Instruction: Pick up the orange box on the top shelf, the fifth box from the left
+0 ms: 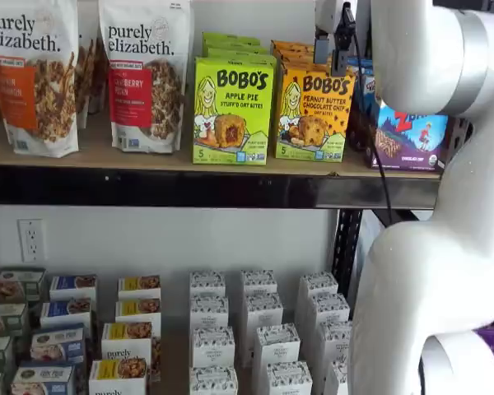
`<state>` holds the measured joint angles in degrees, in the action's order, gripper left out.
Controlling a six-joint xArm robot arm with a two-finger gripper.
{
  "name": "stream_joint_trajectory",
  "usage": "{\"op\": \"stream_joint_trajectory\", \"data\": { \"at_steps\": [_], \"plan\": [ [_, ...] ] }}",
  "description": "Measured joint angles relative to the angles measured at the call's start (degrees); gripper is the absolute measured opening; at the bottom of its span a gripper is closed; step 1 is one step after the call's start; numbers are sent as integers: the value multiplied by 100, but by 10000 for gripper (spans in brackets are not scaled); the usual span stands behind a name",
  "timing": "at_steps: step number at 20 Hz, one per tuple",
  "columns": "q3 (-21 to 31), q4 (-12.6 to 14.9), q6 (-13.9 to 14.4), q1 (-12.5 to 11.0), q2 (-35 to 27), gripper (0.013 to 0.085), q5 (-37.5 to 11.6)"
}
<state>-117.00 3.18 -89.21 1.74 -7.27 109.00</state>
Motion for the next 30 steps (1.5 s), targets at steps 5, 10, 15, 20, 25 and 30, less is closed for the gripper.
{"op": "stream_joint_trajectory", "data": {
  "at_steps": [5, 10, 15, 20, 25, 30],
  "plan": [
    [39, -54, 5, -19, -55, 850, -45],
    [-159, -149, -2, -56, -212, 850, 105],
    [-246, -162, 9, -51, -320, 850, 209],
    [-232, -264, 36, -60, -383, 850, 222],
    [-289, -388, 25, -114, -464, 850, 285],
    [-377, -506, -18, -195, -574, 850, 414]
  ]
}}
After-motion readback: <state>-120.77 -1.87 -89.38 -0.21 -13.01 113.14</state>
